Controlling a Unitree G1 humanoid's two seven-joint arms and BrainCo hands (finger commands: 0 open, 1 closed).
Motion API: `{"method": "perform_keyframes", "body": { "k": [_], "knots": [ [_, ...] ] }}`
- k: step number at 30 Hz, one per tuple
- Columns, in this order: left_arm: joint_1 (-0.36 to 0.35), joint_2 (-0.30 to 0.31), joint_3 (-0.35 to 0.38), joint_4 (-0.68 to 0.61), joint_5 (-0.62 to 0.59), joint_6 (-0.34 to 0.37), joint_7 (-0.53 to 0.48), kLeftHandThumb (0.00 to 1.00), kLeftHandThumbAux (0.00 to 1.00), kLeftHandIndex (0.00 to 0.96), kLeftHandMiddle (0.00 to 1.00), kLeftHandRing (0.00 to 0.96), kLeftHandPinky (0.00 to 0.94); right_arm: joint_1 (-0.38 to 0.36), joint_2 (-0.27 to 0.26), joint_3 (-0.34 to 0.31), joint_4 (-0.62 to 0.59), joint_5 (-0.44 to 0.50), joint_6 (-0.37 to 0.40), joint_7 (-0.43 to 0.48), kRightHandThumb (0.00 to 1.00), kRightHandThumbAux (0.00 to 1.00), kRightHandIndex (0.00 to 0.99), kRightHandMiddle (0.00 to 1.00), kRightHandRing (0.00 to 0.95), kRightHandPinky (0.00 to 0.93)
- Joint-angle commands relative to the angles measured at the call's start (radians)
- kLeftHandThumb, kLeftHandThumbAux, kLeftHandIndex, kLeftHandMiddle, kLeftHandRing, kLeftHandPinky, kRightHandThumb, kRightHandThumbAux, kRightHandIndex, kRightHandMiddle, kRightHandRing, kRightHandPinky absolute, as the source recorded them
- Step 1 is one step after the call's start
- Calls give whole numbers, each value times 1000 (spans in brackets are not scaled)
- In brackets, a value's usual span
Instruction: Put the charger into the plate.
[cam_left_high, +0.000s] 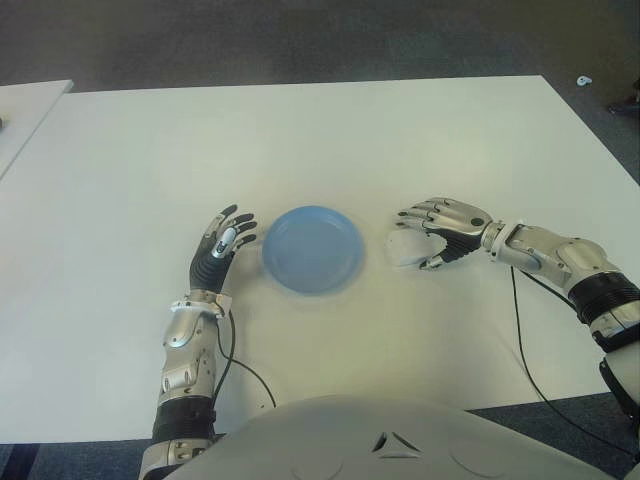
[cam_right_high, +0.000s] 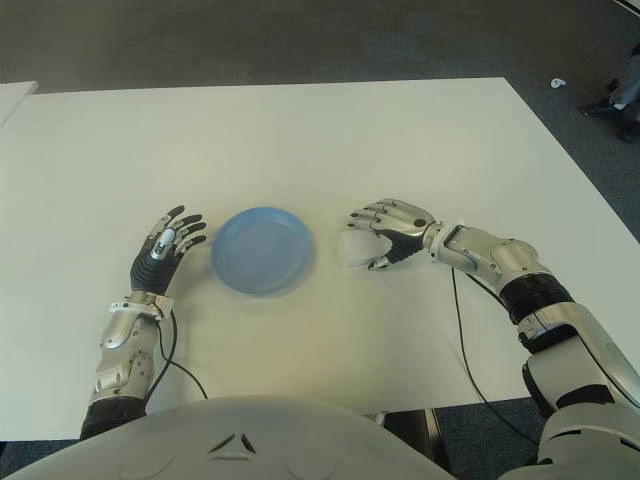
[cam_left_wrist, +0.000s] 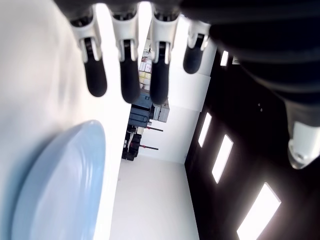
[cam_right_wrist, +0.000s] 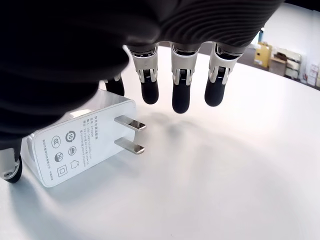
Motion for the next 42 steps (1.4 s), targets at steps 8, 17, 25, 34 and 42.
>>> {"method": "perform_keyframes", "body": {
  "k": [8, 17, 25, 34, 42],
  "knots": [
    [12, -14, 4, -1, 5, -5, 12, 5, 476, 144, 270, 278, 284, 29, 8, 73, 50, -70, 11, 4, 363, 450, 42, 96, 120, 170],
    [12, -18, 7, -2, -2, -2, 7, 12, 472, 159, 270, 278, 284, 2, 22, 105, 96, -93, 27, -46, 399, 454, 155, 246, 272, 331],
    [13, -21, 6, -8, -10, 7, 7, 15, 472, 160, 277, 282, 287, -7, 37, 118, 155, -93, 47, -106, 526, 496, 339, 547, 516, 536],
    [14, -20, 4, -9, -6, 5, 9, 6, 474, 155, 271, 279, 282, 29, 52, 70, 137, -4, 106, -38, 840, 671, 405, 524, 726, 765],
    [18, -20, 2, -17, -7, 10, 10, 3, 476, 149, 268, 274, 280, 60, 47, 29, 101, 113, 83, 77, 850, 677, 399, 532, 803, 789]
  ]
}}
